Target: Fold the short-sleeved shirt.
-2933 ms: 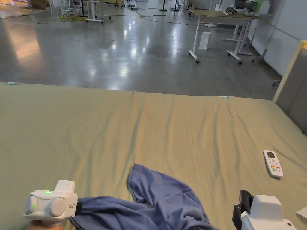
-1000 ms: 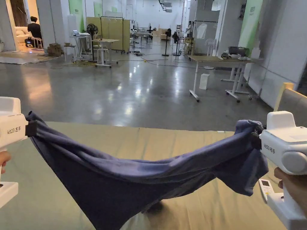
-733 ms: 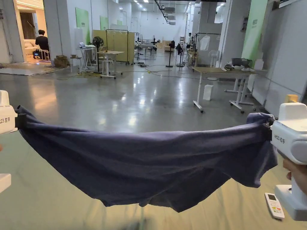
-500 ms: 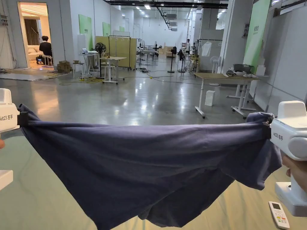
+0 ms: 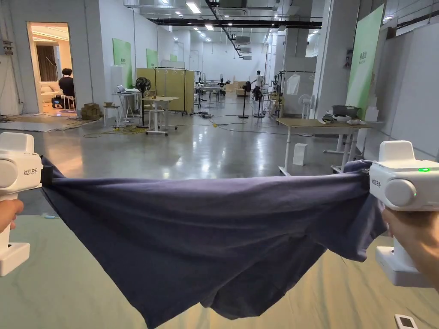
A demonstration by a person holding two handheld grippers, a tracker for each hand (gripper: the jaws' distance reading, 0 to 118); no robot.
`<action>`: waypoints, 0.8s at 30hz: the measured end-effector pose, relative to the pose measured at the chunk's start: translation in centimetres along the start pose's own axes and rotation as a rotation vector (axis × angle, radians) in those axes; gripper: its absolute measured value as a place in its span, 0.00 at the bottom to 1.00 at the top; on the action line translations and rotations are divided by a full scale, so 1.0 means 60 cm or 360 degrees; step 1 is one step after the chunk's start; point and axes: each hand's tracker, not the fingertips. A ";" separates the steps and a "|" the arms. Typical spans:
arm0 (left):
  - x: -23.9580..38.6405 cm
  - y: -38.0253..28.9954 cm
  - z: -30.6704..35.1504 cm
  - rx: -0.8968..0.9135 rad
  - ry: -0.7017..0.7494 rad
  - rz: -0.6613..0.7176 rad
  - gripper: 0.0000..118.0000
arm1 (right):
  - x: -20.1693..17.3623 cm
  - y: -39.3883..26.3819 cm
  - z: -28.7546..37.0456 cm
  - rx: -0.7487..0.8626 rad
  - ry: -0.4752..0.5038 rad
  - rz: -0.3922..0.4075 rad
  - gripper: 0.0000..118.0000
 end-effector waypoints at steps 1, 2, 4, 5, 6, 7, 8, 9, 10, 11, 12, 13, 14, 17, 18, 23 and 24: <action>0.003 0.001 -0.003 -0.0001 0.0009 0.0003 0.05 | 0.001 0.004 -0.003 -0.0002 0.0001 0.0004 0.06; 0.005 0.000 -0.006 -0.0006 0.0011 0.0010 0.05 | 0.001 0.010 0.009 0.0004 0.0004 0.0008 0.06; 0.010 -0.011 -0.005 -0.0005 -0.0002 0.0019 0.05 | 0.001 0.005 0.012 0.0013 -0.0008 0.0029 0.06; 0.015 -0.023 -0.006 -0.0020 -0.0008 0.0011 0.05 | 0.001 -0.004 0.009 0.0002 -0.0001 0.0030 0.06; 0.019 -0.037 -0.006 -0.0031 -0.0013 0.0001 0.05 | -0.002 -0.014 0.004 0.0000 -0.0001 0.0035 0.06; 0.023 -0.051 -0.007 -0.0057 -0.0024 -0.0022 0.05 | -0.002 -0.027 0.007 -0.0011 0.0001 0.0041 0.06; 0.024 -0.074 -0.008 -0.0066 -0.0030 -0.0020 0.05 | -0.004 -0.047 0.012 -0.0028 0.0005 0.0051 0.06; 0.027 -0.095 -0.006 -0.0097 -0.0043 -0.0027 0.05 | -0.005 -0.064 0.018 -0.0043 0.0008 0.0057 0.06; 0.029 -0.122 -0.001 -0.0109 -0.0045 -0.0010 0.05 | -0.009 -0.087 0.037 -0.0062 0.0016 0.0069 0.06; 0.033 -0.156 0.002 -0.0121 -0.0036 0.0002 0.05 | -0.011 -0.113 0.048 -0.0076 0.0018 0.0069 0.06; 0.033 -0.182 0.003 -0.0162 -0.0041 -0.0021 0.05 | -0.012 -0.134 0.057 -0.0099 0.0024 0.0072 0.06; 0.036 -0.220 0.009 -0.0184 -0.0033 -0.0004 0.05 | -0.013 -0.167 0.074 -0.0135 0.0028 0.0067 0.06; 0.038 -0.259 0.014 -0.0261 -0.0065 -0.0018 0.05 | -0.020 -0.199 0.096 -0.0172 0.0031 0.0054 0.06; 0.041 -0.359 0.040 -0.0400 -0.0116 -0.0046 0.05 | -0.020 -0.295 0.149 -0.0321 0.0072 0.0011 0.06; 0.041 -0.390 0.052 -0.0410 -0.0109 -0.0024 0.05 | -0.026 -0.316 0.172 -0.0285 0.0025 0.0050 0.06; 0.017 -0.522 0.121 -0.0583 -0.0188 0.0027 0.05 | -0.013 -0.438 0.265 -0.0495 0.0059 0.0036 0.06; 0.010 -0.542 0.135 -0.0623 -0.0228 0.0011 0.05 | -0.010 -0.457 0.282 -0.0501 0.0063 0.0054 0.06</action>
